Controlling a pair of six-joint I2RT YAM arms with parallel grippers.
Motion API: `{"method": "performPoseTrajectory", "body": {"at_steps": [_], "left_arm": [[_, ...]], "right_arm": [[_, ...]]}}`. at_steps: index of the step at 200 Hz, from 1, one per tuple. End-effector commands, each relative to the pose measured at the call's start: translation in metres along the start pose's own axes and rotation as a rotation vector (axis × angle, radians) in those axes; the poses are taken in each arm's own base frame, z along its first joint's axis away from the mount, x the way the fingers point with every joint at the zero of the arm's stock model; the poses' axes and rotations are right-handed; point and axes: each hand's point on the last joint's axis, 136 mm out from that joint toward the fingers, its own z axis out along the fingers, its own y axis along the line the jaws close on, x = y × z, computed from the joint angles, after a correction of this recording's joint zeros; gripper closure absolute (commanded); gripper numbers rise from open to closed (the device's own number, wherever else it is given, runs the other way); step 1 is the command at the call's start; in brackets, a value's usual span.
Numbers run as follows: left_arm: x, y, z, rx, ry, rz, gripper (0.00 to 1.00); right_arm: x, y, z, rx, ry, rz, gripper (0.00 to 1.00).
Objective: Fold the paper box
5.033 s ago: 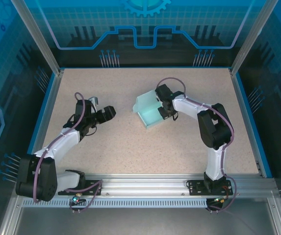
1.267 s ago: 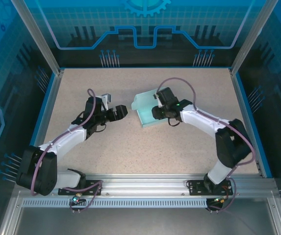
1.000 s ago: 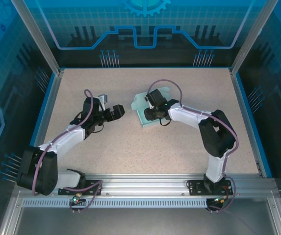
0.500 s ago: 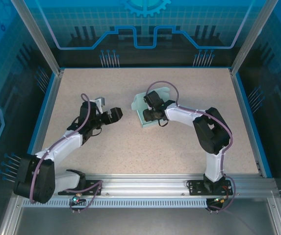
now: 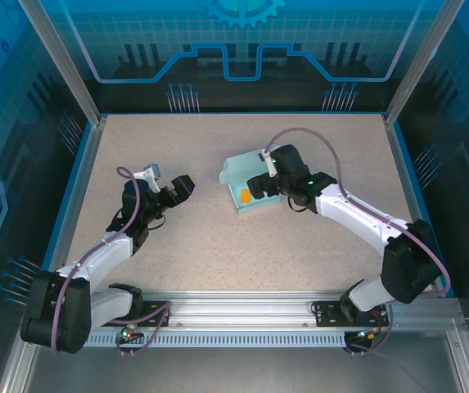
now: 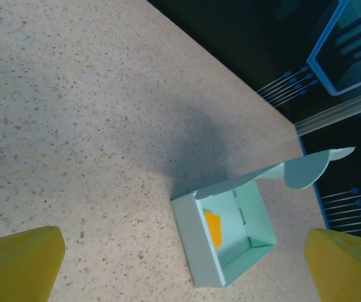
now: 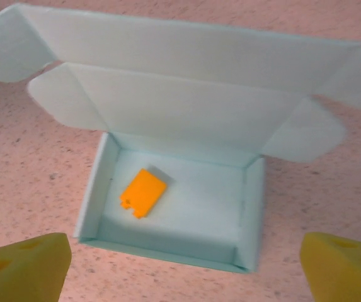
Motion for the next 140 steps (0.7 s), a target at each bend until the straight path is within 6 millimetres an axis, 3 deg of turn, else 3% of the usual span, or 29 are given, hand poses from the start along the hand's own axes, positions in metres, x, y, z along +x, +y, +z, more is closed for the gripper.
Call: {"method": "performPoseTrajectory", "body": {"at_steps": [1,39,95,140], "left_arm": [[-0.005,-0.003,0.0,0.029,-0.02,-0.059,0.01],[-0.001,0.001,0.003,-0.031,0.058,-0.037,0.01],[-0.023,0.049,-0.013,-0.386,-0.003,-0.004,0.01],[-0.027,0.046,-0.016,-0.346,-0.046,0.083,0.01]], "right_arm": [[0.001,-0.025,-0.007,0.001,-0.016,-0.001,0.0],[-0.004,-0.059,-0.009,0.042,-0.034,0.038,0.0],[-0.008,-0.096,-0.006,0.173,-0.064,0.07,0.0],[0.002,-0.121,0.007,0.237,-0.044,0.114,0.0]]}}
